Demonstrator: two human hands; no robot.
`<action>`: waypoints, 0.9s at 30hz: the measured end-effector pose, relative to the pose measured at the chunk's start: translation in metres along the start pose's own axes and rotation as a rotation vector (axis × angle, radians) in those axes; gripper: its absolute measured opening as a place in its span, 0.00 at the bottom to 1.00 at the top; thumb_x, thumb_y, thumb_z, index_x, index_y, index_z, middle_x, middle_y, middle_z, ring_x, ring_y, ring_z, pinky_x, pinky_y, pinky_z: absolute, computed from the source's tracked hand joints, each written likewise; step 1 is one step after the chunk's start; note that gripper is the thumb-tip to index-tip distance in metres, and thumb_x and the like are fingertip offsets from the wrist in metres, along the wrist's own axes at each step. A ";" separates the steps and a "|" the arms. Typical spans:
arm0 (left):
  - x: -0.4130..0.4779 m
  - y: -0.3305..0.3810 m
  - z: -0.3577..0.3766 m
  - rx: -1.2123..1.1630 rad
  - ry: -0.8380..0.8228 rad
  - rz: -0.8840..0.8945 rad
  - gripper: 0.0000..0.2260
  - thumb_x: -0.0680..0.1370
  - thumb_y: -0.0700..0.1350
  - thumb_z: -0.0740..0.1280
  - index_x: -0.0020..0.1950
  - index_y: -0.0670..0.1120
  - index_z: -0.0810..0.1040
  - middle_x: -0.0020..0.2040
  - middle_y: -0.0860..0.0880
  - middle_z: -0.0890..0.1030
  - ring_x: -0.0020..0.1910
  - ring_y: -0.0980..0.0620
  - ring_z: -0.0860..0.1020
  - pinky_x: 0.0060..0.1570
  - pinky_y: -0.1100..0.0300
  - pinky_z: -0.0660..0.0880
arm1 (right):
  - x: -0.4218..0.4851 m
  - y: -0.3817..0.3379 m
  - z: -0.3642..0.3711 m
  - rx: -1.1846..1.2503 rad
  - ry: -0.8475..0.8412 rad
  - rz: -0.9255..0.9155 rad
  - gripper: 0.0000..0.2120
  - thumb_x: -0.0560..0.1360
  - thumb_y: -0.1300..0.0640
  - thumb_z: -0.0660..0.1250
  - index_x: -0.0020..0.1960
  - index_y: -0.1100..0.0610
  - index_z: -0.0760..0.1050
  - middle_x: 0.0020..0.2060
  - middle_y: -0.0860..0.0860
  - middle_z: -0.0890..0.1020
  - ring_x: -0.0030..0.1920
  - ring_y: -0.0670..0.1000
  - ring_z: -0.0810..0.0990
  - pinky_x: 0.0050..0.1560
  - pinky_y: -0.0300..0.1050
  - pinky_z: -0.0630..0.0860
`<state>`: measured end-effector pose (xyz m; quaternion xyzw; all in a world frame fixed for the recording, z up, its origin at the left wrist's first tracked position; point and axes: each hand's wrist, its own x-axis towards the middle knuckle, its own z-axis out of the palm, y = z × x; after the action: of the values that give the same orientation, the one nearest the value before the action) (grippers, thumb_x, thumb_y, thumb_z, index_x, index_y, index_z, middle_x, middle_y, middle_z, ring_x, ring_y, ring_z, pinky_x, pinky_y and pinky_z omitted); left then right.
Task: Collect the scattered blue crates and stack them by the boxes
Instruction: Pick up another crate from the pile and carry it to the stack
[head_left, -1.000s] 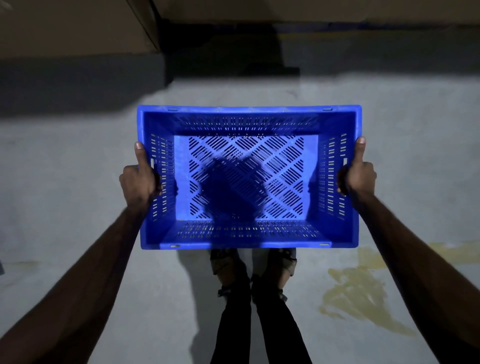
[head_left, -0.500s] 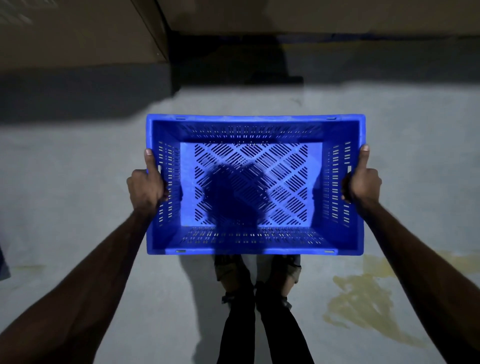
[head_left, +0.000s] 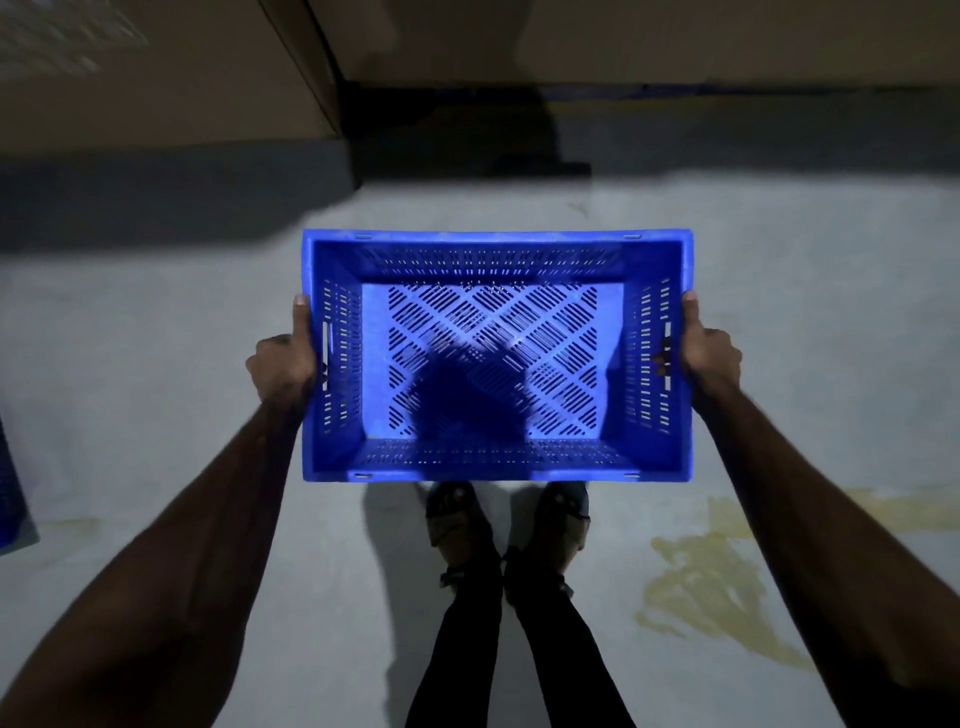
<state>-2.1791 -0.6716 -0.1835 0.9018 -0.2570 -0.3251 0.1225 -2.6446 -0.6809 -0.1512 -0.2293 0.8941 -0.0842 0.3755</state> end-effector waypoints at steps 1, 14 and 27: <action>-0.003 -0.003 -0.010 -0.005 0.034 -0.012 0.42 0.75 0.78 0.51 0.39 0.39 0.81 0.43 0.39 0.83 0.54 0.36 0.79 0.63 0.45 0.74 | -0.006 0.001 -0.007 -0.002 0.012 0.002 0.40 0.75 0.22 0.51 0.48 0.59 0.79 0.44 0.57 0.80 0.48 0.61 0.81 0.60 0.54 0.77; -0.243 -0.009 -0.189 0.120 -0.454 0.263 0.21 0.74 0.65 0.64 0.44 0.47 0.81 0.40 0.45 0.86 0.44 0.42 0.85 0.51 0.48 0.81 | -0.267 0.010 -0.160 0.113 -0.262 -0.036 0.13 0.80 0.45 0.68 0.48 0.55 0.80 0.49 0.58 0.87 0.36 0.49 0.83 0.34 0.40 0.74; -0.481 -0.014 -0.292 -0.143 -0.547 0.473 0.08 0.80 0.51 0.70 0.45 0.48 0.82 0.40 0.47 0.86 0.39 0.47 0.84 0.47 0.53 0.79 | -0.489 0.053 -0.203 0.001 -0.429 -0.477 0.14 0.74 0.37 0.69 0.41 0.47 0.80 0.44 0.49 0.87 0.52 0.56 0.85 0.64 0.57 0.77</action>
<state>-2.3001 -0.3826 0.2838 0.6862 -0.4583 -0.5342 0.1838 -2.5072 -0.4073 0.2846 -0.4446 0.7155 -0.1201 0.5253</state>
